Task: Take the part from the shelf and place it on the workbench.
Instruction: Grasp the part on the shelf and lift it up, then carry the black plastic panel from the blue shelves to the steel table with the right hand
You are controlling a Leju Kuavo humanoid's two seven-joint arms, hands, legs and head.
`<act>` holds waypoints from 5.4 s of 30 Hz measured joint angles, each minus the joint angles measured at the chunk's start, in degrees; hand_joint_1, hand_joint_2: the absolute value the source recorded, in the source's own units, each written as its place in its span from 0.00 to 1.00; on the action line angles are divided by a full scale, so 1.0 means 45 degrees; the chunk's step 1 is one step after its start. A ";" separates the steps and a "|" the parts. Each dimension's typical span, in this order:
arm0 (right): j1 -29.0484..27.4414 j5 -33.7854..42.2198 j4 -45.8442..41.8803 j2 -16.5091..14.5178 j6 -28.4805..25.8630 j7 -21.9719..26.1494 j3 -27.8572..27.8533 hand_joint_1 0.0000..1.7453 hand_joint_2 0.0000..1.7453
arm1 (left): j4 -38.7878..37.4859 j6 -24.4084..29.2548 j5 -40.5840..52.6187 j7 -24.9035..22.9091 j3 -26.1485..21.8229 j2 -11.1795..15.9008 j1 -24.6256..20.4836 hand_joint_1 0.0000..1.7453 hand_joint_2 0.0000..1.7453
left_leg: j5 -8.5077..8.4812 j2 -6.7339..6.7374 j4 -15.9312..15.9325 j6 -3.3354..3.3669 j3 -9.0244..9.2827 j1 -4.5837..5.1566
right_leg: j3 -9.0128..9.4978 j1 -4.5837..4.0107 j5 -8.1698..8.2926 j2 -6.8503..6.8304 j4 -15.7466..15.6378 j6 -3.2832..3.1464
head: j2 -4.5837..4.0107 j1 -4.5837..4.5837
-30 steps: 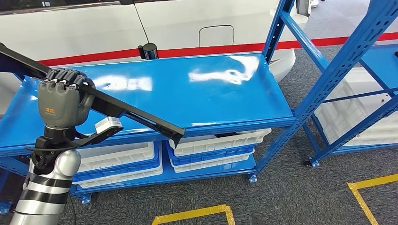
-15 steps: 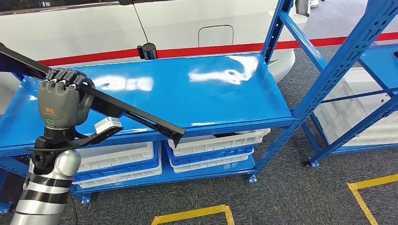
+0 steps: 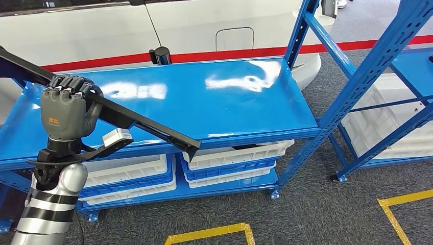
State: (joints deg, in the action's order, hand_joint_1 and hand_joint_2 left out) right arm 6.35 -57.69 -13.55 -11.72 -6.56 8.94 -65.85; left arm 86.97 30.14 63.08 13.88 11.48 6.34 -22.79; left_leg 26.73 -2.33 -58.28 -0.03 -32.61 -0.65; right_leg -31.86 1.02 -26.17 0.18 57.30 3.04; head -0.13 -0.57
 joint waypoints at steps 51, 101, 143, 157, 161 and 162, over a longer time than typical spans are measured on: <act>-0.0083 0.0166 0.0058 0.0064 -0.0015 0.0015 -0.0028 0.00 0.00 | 0.0010 0.0114 0.0345 -0.0114 0.0017 0.0238 0.0123 1.00 1.00 | -0.0751 0.0159 0.0223 -0.0736 -0.0507 -0.0423 | -0.0447 0.0301 0.0183 0.0142 0.0202 0.0076 | 0.0000 -0.0025; -0.0065 0.0240 0.0124 0.0139 -0.0017 0.0008 -0.0236 0.00 0.00 | 0.0142 0.0091 0.0544 0.0192 0.0178 0.0439 0.0073 1.00 1.00 | -0.1609 0.0238 0.0647 -0.0981 -0.0985 -0.0877 | 0.0181 0.0697 -0.0420 0.0267 0.0360 0.0625 | 0.0000 0.0050; -0.0072 0.0376 0.0117 0.0180 -0.0049 0.0015 -0.0243 0.00 0.00 | 0.0126 0.0063 0.0248 0.0165 0.0420 0.0554 0.0029 1.00 1.00 | -0.1694 0.0314 0.0329 -0.1263 -0.1374 -0.0857 | -0.0358 0.0576 -0.0223 0.0060 0.0454 0.0274 | 0.0000 -0.0053; -0.0047 0.0381 0.0121 0.0169 -0.0034 0.0010 -0.0248 0.00 0.00 | 0.0136 -0.0038 0.0233 0.0231 0.0469 0.0566 -0.0086 1.00 1.00 | -0.1747 0.0247 0.0343 -0.0937 -0.1515 -0.0638 | -0.0265 0.0681 -0.0036 0.0012 0.0055 0.0547 | 0.0000 -0.0107; -0.0047 0.0382 0.0123 0.0186 -0.0047 0.0010 -0.0250 0.00 0.00 | 0.0136 -0.0038 0.0233 0.0247 0.0504 0.0568 -0.0086 1.00 1.00 | -0.1761 0.0247 0.0329 -0.0894 -0.1530 -0.0638 | -0.0276 0.0681 -0.0011 0.0012 0.0050 0.0583 | 0.0000 -0.0109; -0.0048 0.0384 0.0123 0.0186 -0.0049 0.0010 -0.0251 0.00 0.00 | 0.0136 -0.0038 0.0233 0.0248 0.0517 0.0568 -0.0086 1.00 1.00 | -0.1766 0.0248 0.0329 -0.0887 -0.1530 -0.0638 | -0.0277 0.0681 -0.0006 0.0012 0.0050 0.0589 | 0.0000 -0.0110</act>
State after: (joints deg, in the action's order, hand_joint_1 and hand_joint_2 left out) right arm 6.13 -55.96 -13.00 -10.88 -6.78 8.98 -66.99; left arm 87.58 29.97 64.13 14.99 13.81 8.90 -23.18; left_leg 18.78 -1.22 -56.79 -4.02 -39.50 -3.52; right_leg -33.11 4.08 -26.20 0.24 57.52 5.69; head -0.13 -1.07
